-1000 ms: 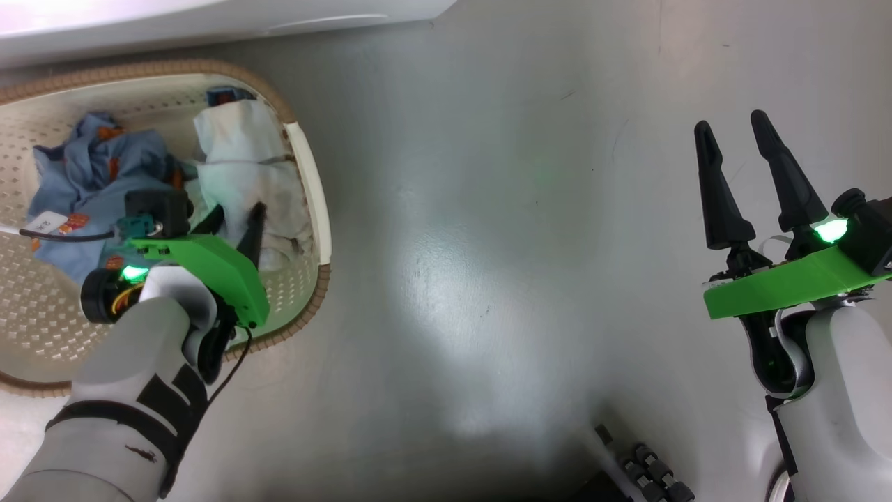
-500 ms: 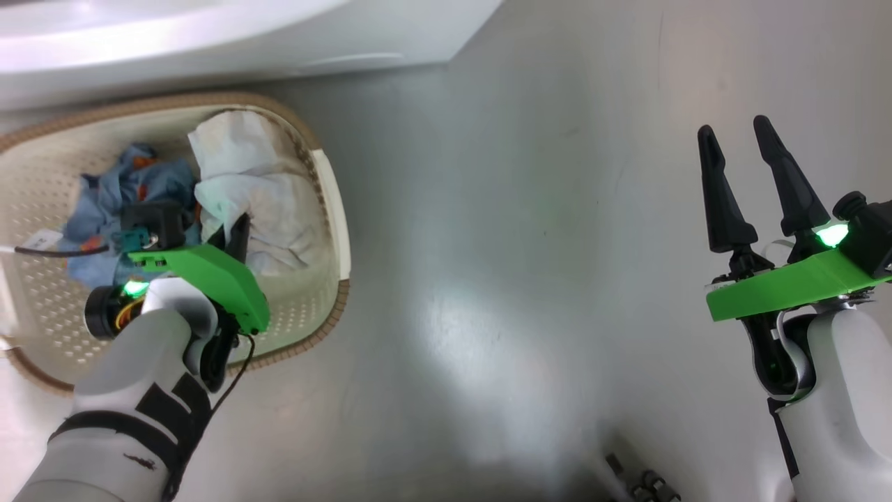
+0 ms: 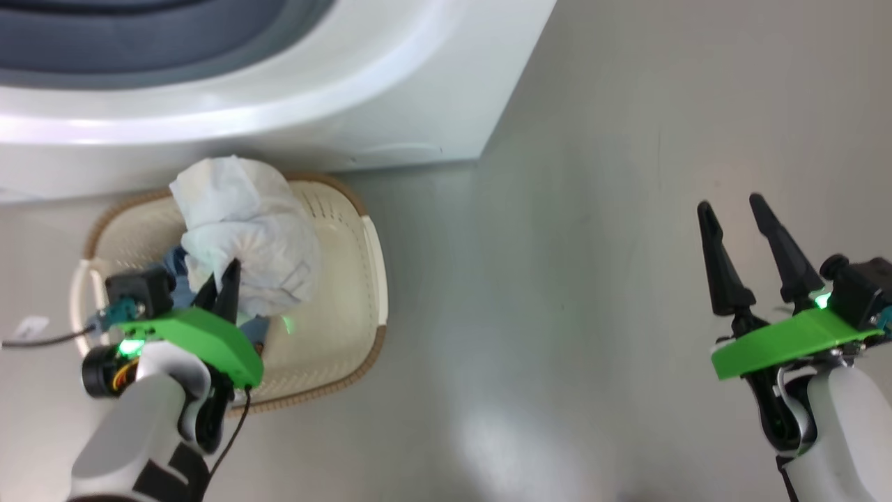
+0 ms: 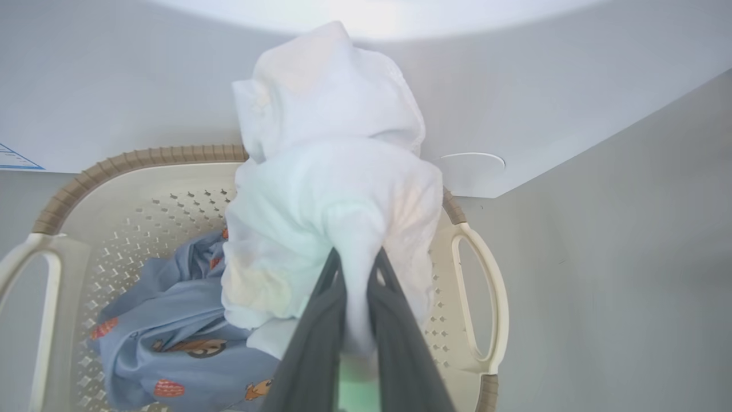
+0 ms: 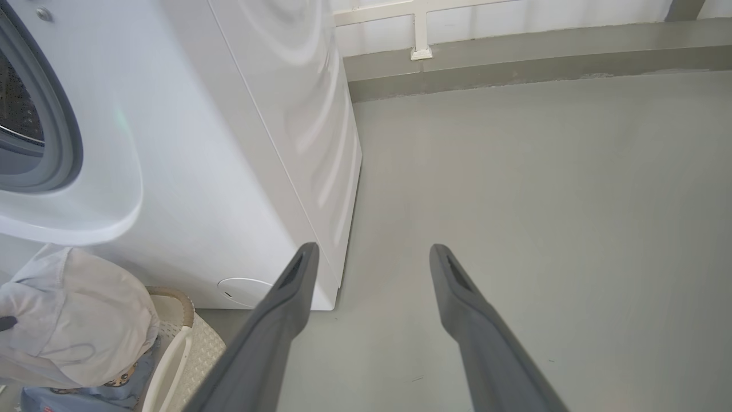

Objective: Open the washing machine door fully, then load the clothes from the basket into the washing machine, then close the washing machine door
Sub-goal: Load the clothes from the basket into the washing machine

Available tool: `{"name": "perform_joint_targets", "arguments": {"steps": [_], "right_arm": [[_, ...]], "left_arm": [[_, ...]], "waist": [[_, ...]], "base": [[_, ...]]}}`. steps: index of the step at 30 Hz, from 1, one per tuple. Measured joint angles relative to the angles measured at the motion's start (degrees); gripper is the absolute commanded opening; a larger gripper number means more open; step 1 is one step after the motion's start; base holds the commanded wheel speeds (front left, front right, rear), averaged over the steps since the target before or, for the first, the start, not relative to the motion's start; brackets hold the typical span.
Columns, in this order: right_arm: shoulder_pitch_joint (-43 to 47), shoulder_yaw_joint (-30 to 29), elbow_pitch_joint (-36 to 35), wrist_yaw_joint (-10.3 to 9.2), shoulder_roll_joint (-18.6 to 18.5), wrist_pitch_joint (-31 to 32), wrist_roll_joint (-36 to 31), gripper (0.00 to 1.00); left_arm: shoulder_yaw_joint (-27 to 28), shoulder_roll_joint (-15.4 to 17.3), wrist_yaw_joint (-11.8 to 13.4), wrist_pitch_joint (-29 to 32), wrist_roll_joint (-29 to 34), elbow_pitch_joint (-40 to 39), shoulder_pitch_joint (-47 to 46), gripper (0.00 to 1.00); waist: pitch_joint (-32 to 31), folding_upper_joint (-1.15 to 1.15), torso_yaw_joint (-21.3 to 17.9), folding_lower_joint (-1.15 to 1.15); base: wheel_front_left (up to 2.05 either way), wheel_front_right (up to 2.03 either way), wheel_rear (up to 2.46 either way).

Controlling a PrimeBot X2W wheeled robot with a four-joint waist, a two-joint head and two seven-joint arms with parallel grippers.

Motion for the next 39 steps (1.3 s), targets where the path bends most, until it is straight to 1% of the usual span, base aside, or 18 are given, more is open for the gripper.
{"name": "perform_joint_targets", "arguments": {"steps": [2, 3, 6, 14, 22, 29, 39], "right_arm": [[1.05, -0.01, 0.25, 0.0, -0.05, 0.0, 0.0, 1.0], [1.97, 0.0, 0.4, 0.0, -0.08, 0.0, 0.0, 1.0], [3.21, 0.03, 0.63, 0.0, -0.11, 0.0, 0.0, 1.0], [6.71, 0.1, 1.02, 0.0, -0.19, 0.0, -0.09, 1.0], [10.34, -0.58, 0.96, 0.0, -0.38, 0.01, -0.16, 1.0], [13.82, -1.42, 0.67, 0.0, -0.44, 0.01, -0.23, 1.0], [17.16, -3.07, 0.0, 0.0, -0.41, 0.01, -0.24, 1.0]], "left_arm": [[3.32, -0.31, 0.0, 0.0, 2.96, -2.0, 2.34, 0.0], [6.59, -0.64, 0.0, 0.0, 5.61, -3.99, 4.62, 0.0], [10.54, -1.22, 0.0, 0.0, 9.43, -7.05, 7.81, 0.0], [17.31, -2.72, 0.0, 0.0, 17.17, -14.96, 15.27, 0.0], [22.67, -4.24, 0.0, 0.0, 22.39, -24.35, 22.52, 0.0], [25.47, -5.09, 0.0, 0.0, 25.38, -32.4, 30.6, 0.0], [29.56, -6.76, 0.0, 0.0, 28.41, -42.03, 40.23, 0.0]], "waist": [[-1.95, 0.0, 0.39, 0.0], [-3.86, 0.0, 0.76, 0.0], [-6.59, 0.0, 1.28, 0.0], [-13.1, 0.0, 2.49, 0.0], [-18.54, 0.0, 3.59, 0.0], [-22.54, 0.0, 4.21, 0.0], [-25.52, 0.0, 4.53, 0.0]], "base": [[0.0, 0.0, 0.0], [0.0, 0.0, 0.0], [0.0, 0.0, 0.0], [0.0, 0.0, 0.0], [0.0, 0.0, 0.0], [0.0, 0.0, 0.0], [0.0, 0.0, 0.0]]}}
